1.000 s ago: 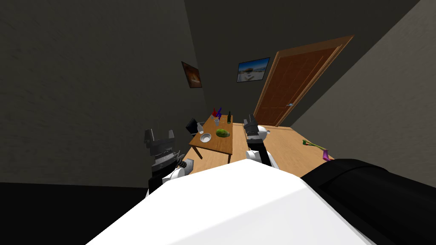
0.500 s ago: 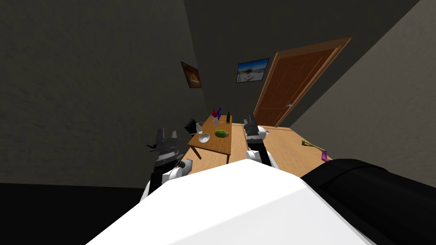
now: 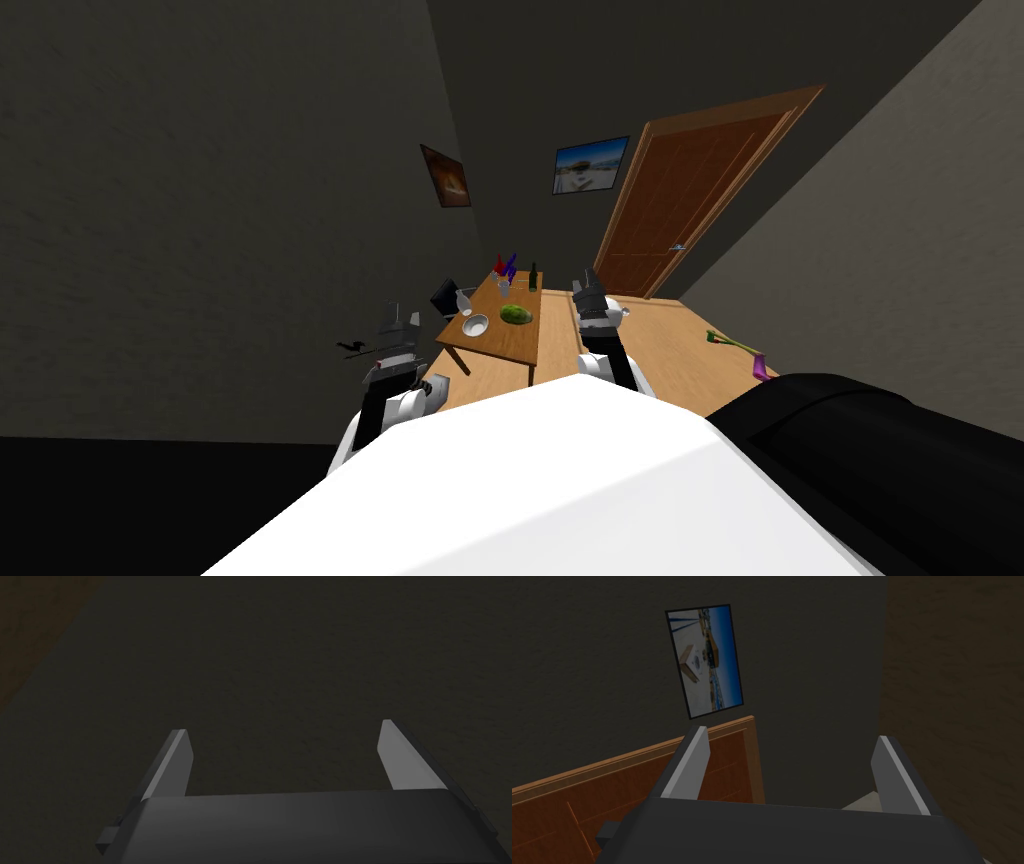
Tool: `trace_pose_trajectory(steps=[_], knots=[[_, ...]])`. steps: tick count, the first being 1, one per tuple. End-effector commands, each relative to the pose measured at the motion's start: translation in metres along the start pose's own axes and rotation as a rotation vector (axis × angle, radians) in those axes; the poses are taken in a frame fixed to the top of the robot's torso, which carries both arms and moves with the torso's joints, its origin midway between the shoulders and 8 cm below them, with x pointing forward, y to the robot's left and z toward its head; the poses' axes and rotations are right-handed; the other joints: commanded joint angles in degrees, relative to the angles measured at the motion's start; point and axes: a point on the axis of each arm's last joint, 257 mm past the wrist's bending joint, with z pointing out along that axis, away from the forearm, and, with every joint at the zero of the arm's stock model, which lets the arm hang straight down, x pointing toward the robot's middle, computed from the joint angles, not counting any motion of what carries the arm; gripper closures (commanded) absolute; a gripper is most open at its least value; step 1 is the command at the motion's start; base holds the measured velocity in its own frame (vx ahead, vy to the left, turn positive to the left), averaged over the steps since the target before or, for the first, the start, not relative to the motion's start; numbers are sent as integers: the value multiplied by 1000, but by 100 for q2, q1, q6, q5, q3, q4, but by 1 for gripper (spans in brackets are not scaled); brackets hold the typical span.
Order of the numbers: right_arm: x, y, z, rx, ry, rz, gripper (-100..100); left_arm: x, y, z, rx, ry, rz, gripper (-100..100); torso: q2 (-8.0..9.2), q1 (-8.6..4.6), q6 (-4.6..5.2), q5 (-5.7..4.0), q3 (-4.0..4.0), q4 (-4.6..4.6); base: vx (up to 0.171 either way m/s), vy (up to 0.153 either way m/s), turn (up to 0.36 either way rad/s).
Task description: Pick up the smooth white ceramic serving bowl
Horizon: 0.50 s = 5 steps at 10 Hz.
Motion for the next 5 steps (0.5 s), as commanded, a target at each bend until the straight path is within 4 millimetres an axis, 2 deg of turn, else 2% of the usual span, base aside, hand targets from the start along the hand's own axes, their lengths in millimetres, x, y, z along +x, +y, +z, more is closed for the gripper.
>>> trace_pose_trajectory(steps=[1,2,3,5], knots=[[0,0,0,0,0,0,0,-7,17,4,-51,-5,18,-100,0,0,0,0,0,0,7,-47,-5],[0,0,0,0,0,0,0,-12,32,7,-87,-12,33,-100,-2,-2,0,0,-1,0,4,-68,-3],[0,0,0,0,0,0,0,-12,34,7,-97,-12,33,-100,-2,-7,0,-1,-1,-1,-4,-56,-3],[0,0,0,0,0,0,0,-24,67,11,-179,-29,58,-100,3,-6,0,-1,1,0,-8,-64,-22]])
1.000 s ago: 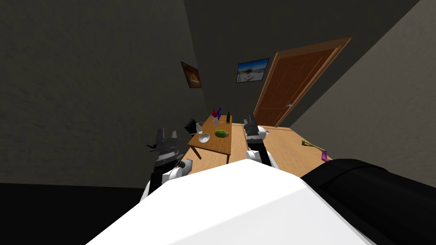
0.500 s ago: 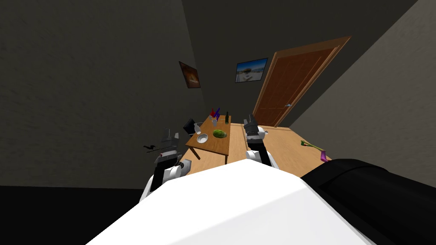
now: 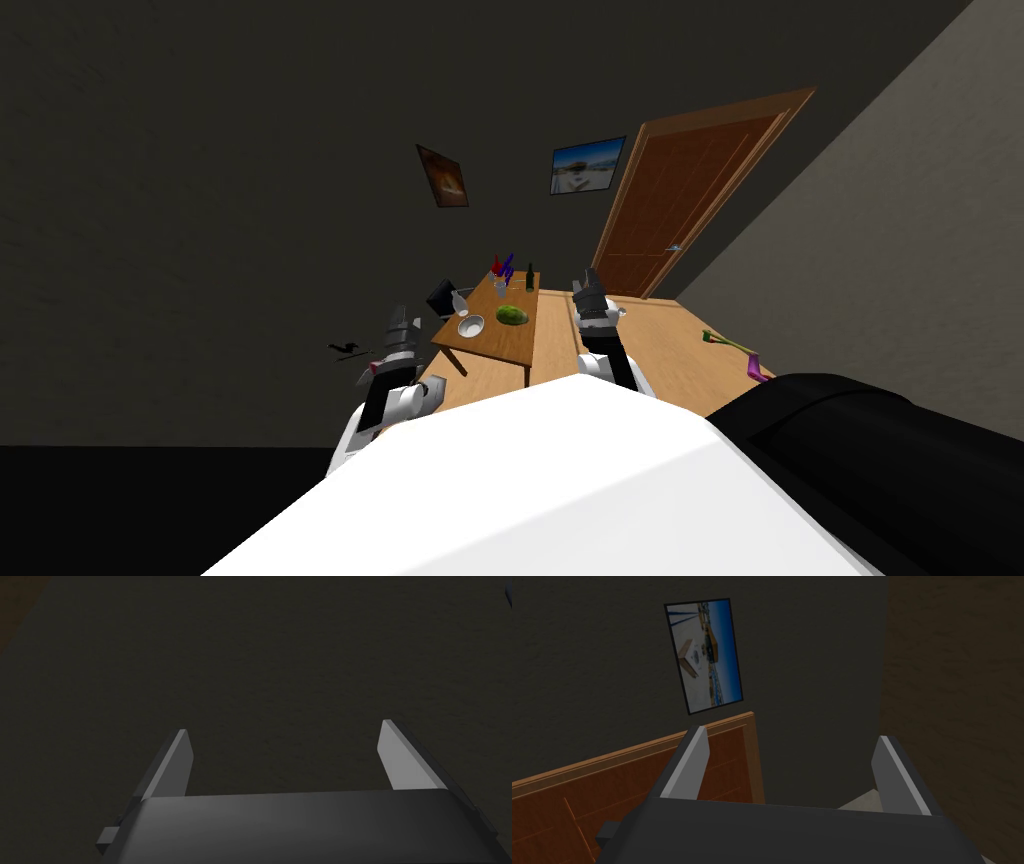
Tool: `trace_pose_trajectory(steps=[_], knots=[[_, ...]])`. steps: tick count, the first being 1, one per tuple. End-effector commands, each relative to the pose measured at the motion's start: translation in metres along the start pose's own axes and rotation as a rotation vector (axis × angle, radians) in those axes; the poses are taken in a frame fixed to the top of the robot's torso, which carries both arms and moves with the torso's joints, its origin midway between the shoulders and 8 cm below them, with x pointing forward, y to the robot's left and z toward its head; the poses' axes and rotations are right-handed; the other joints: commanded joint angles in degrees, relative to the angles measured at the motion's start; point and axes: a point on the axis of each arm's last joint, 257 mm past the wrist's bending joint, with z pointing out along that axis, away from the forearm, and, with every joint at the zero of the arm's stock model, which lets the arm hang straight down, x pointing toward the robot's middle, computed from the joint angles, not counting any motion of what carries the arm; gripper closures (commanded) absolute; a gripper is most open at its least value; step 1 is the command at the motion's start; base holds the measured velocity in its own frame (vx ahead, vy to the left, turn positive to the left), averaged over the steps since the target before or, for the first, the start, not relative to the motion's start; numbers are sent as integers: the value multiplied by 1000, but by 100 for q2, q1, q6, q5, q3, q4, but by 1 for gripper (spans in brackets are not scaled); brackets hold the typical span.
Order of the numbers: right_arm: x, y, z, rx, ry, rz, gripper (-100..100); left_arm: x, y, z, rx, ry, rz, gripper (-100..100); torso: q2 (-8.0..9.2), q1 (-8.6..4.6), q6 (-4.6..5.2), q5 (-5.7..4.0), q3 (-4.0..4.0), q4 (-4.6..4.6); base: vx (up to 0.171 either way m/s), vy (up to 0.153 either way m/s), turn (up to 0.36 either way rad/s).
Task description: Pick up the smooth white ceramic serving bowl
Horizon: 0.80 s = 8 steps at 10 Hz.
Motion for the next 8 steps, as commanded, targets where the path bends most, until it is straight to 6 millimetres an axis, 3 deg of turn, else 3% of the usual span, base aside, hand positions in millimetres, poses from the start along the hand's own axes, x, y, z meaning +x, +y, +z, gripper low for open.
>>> trace_pose_trajectory(steps=[1,2,3,5,6,7,8], knots=[[0,0,0,0,0,0,0,-1,11,6,-39,-5,8,-100,0,0,0,0,0,0,5,-50,-4],[0,0,0,0,0,0,0,-6,27,10,-81,-15,18,-100,-2,5,0,0,-1,0,2,-49,-22],[0,0,0,0,0,0,0,-6,30,10,-90,-16,18,-100,-2,6,0,1,-1,0,0,-38,-12],[0,0,0,0,0,0,0,-17,65,17,-182,-37,32,-100,-3,10,1,2,-2,0,3,-49,-44],[0,0,0,0,0,0,0,-17,69,16,-196,-37,32,-100,-5,4,1,1,-3,-1,6,-45,-14],[0,0,0,0,0,0,0,-23,87,19,-245,-48,36,-100,-3,8,-2,1,-2,-1,-1,-40,-32],[0,0,0,0,0,0,0,-23,88,18,-251,-48,36,-100,-2,10,0,2,-1,0,-1,-27,-23]])
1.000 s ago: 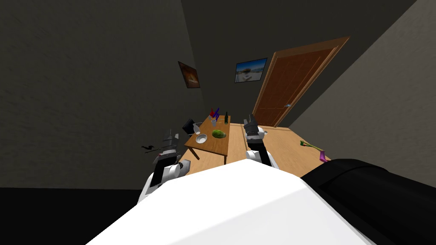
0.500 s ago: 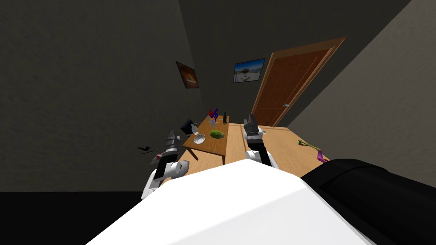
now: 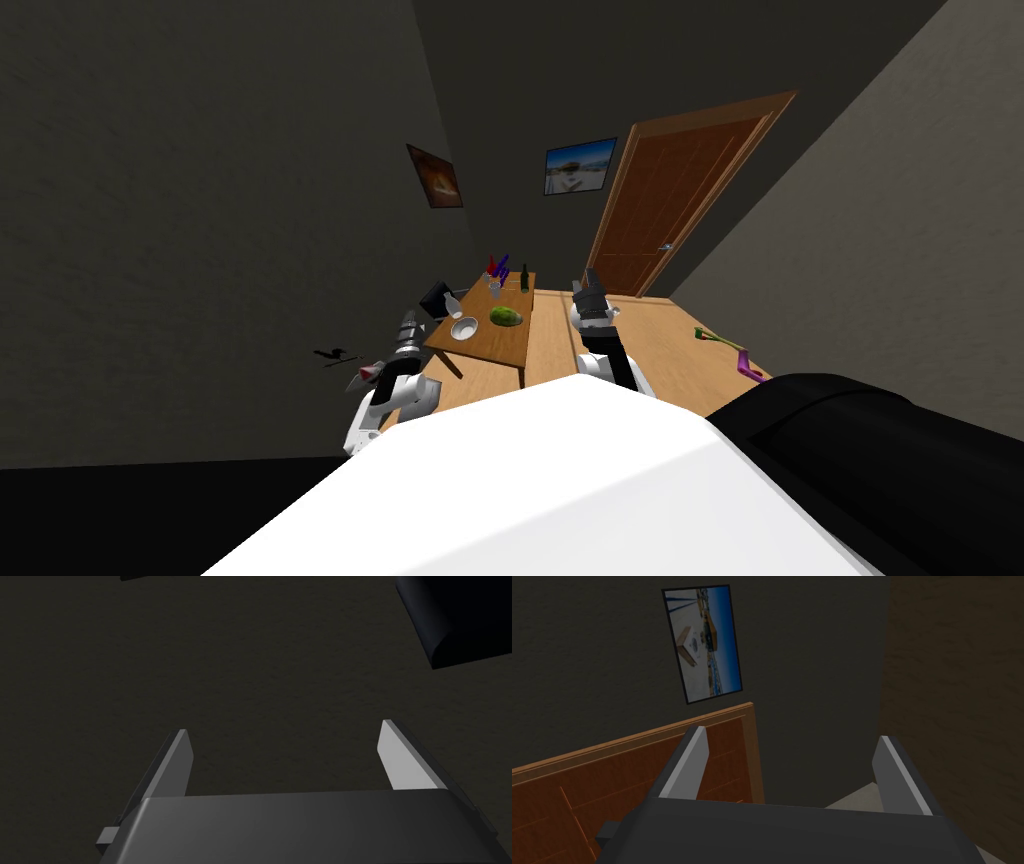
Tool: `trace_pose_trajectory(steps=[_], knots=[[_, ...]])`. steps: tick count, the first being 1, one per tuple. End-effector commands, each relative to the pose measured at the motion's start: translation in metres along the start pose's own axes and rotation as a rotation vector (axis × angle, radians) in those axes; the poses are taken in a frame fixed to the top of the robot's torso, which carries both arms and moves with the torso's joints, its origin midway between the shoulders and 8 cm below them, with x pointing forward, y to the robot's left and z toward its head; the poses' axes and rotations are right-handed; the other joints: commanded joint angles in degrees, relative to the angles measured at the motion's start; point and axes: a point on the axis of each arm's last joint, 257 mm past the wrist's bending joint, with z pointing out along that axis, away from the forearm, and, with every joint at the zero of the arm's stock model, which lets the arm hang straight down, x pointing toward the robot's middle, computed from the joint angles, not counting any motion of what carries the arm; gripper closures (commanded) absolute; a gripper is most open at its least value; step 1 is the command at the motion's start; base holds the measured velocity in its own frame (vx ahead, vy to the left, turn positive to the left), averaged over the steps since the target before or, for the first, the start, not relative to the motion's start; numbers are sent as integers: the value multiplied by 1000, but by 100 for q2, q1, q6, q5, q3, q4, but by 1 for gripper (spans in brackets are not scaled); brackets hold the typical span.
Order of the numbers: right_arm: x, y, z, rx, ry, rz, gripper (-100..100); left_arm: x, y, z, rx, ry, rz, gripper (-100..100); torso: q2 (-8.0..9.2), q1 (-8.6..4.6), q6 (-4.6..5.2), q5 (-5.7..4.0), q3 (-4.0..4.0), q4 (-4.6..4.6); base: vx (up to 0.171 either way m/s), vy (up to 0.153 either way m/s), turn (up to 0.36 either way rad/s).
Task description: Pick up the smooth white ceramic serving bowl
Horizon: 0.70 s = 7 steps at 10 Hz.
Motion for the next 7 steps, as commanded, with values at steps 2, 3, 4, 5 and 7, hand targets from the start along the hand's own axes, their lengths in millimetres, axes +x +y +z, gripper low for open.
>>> trace_pose_trajectory(steps=[2,3,4,5,7], knots=[[0,0,0,0,0,0,0,-7,22,6,-66,-12,4,-100,0,1,1,1,0,0,-3,-26,-38],[0,0,0,0,0,0,0,-10,41,11,-120,-21,4,-100,1,2,0,0,1,0,-1,-28,-62],[0,0,0,0,0,0,0,-13,49,18,-151,-29,3,-100,0,1,1,0,0,0,1,-34,-93],[0,0,0,0,0,0,0,-14,60,16,-177,-30,3,-100,-1,-1,1,0,-1,0,3,-23,-26],[0,0,0,0,0,0,0,-16,79,19,-232,-38,0,-100,-1,3,1,1,-1,0,0,-15,-50]])
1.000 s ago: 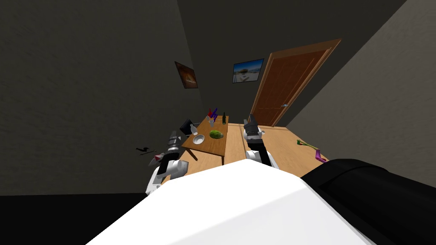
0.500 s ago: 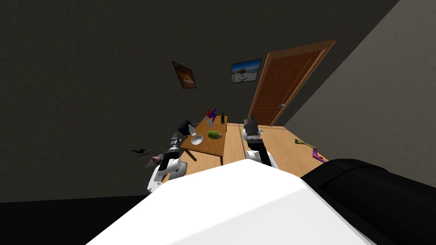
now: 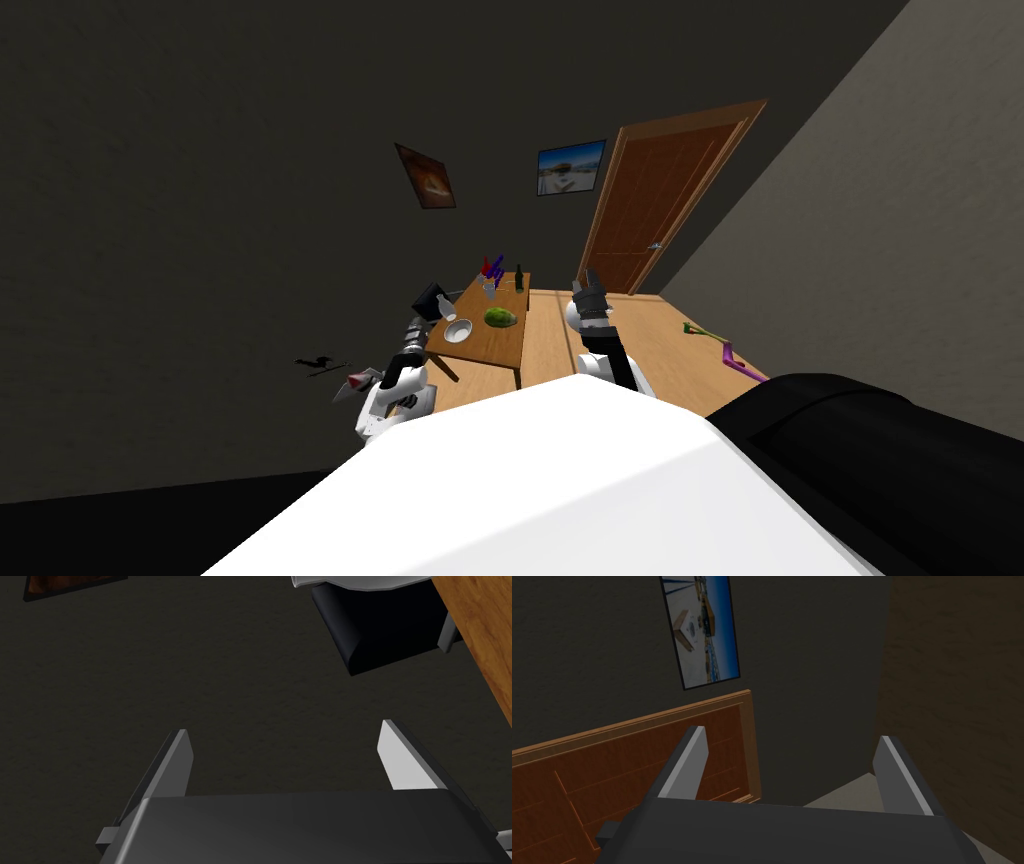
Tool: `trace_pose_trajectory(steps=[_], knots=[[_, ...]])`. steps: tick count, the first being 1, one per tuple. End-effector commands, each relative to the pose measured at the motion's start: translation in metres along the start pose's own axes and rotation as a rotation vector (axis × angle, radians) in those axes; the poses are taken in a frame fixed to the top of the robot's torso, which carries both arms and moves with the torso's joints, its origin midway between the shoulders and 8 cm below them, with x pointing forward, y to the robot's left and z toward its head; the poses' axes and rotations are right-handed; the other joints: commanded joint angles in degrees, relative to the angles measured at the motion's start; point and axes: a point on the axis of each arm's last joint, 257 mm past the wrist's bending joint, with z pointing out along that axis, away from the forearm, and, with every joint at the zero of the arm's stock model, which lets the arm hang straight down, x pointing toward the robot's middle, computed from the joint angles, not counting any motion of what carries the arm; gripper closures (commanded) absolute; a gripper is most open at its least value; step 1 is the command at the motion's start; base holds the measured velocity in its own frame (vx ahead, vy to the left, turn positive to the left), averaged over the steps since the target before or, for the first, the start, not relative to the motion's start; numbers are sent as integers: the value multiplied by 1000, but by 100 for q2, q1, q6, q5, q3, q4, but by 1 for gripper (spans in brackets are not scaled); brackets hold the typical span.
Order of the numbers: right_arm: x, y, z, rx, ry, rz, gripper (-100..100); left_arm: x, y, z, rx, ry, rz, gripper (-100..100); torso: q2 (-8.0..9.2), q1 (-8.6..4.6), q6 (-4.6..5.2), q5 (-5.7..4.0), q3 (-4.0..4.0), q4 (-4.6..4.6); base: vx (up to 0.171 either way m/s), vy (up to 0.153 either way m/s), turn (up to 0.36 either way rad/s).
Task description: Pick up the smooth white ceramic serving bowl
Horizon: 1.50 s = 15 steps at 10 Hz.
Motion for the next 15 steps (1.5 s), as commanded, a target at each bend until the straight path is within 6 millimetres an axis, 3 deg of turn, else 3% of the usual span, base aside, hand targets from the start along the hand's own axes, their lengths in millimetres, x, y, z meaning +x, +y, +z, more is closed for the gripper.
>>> trace_pose_trajectory(steps=[1,7,15], knots=[[0,0,0,0,0,0,0,-4,21,7,-66,-9,-5,-100,0,0,0,0,0,0,1,-10,-59],[0,0,0,0,0,0,0,-6,79,25,-257,-26,-26,-100,0,6,1,1,0,0,1,1,-85],[0,0,0,0,0,0,0,-1,163,27,-517,-39,-59,-100,5,17,0,4,3,1,-5,32,-105]])
